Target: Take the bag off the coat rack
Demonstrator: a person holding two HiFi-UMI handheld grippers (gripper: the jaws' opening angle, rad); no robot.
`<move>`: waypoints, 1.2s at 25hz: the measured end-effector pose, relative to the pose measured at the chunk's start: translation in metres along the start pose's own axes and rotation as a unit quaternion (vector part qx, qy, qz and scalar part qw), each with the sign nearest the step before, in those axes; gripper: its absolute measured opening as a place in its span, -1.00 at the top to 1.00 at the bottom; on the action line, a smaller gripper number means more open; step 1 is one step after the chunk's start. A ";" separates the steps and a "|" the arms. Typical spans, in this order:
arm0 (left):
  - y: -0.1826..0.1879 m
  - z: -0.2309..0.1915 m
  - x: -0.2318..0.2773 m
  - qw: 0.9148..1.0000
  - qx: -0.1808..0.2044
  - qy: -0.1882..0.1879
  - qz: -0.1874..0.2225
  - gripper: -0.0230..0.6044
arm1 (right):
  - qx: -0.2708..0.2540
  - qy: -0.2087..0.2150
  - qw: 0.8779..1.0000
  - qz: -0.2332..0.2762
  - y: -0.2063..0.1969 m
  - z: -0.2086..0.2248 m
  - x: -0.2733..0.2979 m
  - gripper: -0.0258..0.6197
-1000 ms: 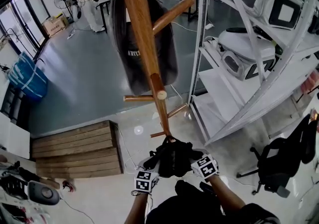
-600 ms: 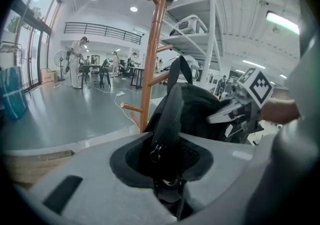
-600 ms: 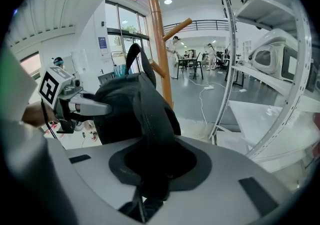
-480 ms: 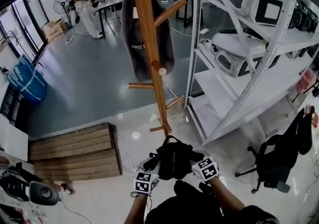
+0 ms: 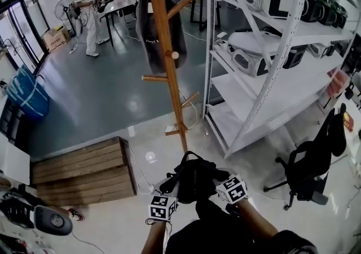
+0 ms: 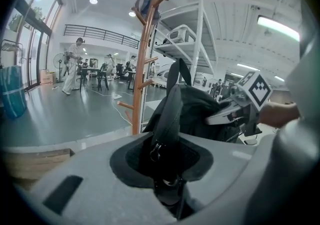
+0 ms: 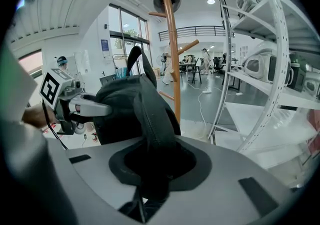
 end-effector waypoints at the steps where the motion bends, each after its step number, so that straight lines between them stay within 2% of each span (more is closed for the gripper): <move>1: -0.005 0.004 -0.006 1.000 0.000 -0.001 0.002 0.62 | 0.000 -0.001 1.000 0.002 -0.005 -0.006 -0.005 0.67; 10: -0.052 0.041 -0.064 1.000 -0.015 0.002 0.008 0.63 | -0.002 0.010 1.000 -0.004 -0.048 -0.060 -0.044 0.68; 16: -0.076 0.061 -0.096 1.000 -0.025 0.011 0.010 0.63 | -0.012 0.029 0.999 -0.008 -0.061 -0.089 -0.064 0.68; 23: -0.091 0.092 -0.105 0.999 -0.033 0.026 0.007 0.64 | -0.023 0.055 0.998 -0.013 -0.088 -0.086 -0.072 0.69; 30: -0.092 0.120 -0.098 0.999 -0.041 0.032 0.007 0.64 | -0.048 0.080 0.996 -0.010 -0.104 -0.064 -0.086 0.69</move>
Point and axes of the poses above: the fingertips, and each gripper's own axes: x forward along the fingers, z to its right, y out of its top, the point moved 6 cm from there along -x, backward along the fingers, and after that the axes turned 14 degrees about -z, right-handed, at the moved point
